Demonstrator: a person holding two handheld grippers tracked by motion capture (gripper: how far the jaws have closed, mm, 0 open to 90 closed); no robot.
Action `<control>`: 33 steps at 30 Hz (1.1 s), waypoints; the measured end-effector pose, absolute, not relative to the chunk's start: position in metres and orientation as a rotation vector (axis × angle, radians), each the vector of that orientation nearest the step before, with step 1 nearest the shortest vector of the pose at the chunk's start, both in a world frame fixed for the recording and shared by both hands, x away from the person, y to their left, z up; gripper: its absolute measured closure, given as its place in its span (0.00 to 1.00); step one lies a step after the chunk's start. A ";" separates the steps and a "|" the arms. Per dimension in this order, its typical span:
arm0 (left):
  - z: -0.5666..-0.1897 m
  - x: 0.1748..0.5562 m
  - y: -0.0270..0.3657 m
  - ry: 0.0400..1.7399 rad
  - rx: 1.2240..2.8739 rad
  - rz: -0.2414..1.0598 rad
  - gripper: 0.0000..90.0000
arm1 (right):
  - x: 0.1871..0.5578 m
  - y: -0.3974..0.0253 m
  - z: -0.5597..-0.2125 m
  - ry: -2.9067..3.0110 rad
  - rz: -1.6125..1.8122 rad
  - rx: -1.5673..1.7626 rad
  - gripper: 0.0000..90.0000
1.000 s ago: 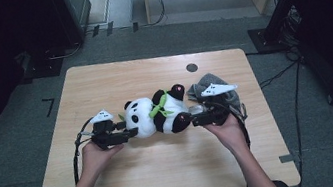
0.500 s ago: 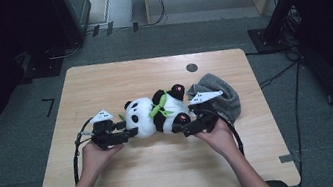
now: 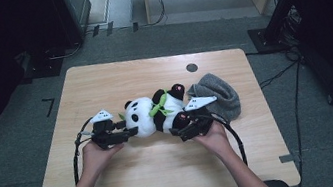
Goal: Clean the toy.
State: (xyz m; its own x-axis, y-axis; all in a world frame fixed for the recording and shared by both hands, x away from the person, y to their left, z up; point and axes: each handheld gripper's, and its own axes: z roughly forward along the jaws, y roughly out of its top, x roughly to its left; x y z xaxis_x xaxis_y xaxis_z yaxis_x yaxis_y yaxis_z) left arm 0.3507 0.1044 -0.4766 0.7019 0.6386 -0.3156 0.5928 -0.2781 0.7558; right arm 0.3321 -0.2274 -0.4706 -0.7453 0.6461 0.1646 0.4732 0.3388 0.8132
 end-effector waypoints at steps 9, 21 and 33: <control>-0.478 0.352 0.103 0.952 1.948 0.055 0.39 | 0.329 -0.213 -0.478 2.356 1.215 0.972 0.00; -0.477 0.353 0.102 0.944 1.935 0.054 0.35 | 0.328 -0.213 -0.472 2.295 1.132 0.945 0.43; -0.461 0.346 0.119 0.841 1.856 0.076 0.32 | 0.333 -0.237 -0.437 2.231 1.225 1.132 0.54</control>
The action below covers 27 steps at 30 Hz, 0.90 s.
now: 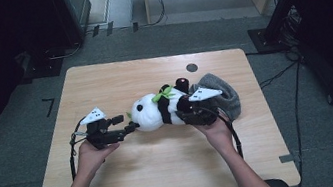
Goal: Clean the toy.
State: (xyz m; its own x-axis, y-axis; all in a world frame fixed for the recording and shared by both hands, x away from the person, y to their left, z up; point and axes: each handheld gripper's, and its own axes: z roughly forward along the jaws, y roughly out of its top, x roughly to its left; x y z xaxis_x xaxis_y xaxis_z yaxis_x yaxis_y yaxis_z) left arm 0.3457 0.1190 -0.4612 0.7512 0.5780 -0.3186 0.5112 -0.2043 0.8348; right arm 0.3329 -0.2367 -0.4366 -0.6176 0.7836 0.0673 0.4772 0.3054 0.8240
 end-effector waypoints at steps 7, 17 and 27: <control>-0.463 0.339 0.117 0.745 1.920 0.122 0.31 | 0.328 -0.245 -0.418 2.198 1.334 1.187 0.55; -0.463 0.336 0.113 0.657 1.915 0.205 0.13 | 0.323 -0.244 -0.408 2.258 1.526 1.177 0.55; -0.471 0.338 0.100 0.636 1.936 0.176 0.00 | 0.319 -0.235 -0.410 2.356 1.527 1.164 0.57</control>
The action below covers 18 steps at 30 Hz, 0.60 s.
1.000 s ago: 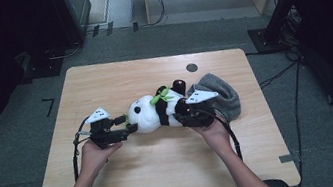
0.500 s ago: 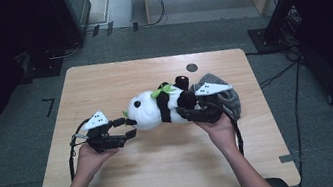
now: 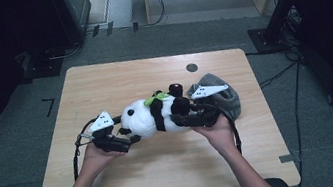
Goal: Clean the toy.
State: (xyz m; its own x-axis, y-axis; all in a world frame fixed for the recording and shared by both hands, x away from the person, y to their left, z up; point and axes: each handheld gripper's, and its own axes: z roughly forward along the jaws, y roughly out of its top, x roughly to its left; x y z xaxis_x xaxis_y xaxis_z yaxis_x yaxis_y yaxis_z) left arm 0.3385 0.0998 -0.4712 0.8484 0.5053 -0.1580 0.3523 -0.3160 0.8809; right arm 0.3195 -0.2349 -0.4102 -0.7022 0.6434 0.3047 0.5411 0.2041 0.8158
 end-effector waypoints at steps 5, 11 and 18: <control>-0.471 0.339 0.098 0.656 1.948 0.170 0.15 | 0.319 -0.232 -0.412 2.372 1.500 1.164 0.57; -0.462 0.336 0.100 0.701 1.937 0.154 0.48 | 0.321 -0.238 -0.415 2.360 1.501 1.174 0.50; -0.456 0.337 0.105 0.716 1.934 0.084 0.57 | 0.328 -0.246 -0.425 2.375 1.510 1.155 0.32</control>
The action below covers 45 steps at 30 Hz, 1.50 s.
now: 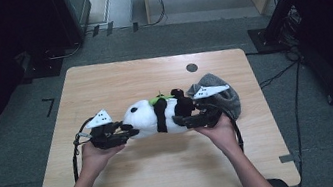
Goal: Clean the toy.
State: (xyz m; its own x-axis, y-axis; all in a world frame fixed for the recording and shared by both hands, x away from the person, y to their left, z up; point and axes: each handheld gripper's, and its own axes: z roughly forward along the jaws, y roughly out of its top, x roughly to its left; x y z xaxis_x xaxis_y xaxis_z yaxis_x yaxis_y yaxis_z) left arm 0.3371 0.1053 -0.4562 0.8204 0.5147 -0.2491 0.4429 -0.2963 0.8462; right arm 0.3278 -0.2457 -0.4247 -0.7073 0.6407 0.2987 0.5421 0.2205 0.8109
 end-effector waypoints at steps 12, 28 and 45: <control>-0.446 0.342 0.122 0.720 1.873 0.006 0.60 | 0.325 -0.261 -0.435 2.358 1.583 1.002 0.07; -0.442 0.347 0.120 0.788 1.790 -0.126 0.56 | 0.322 -0.236 -0.459 2.524 1.446 0.888 0.00; -0.446 0.345 0.115 0.802 1.819 -0.074 0.43 | 0.314 -0.226 -0.452 2.402 1.257 0.898 0.33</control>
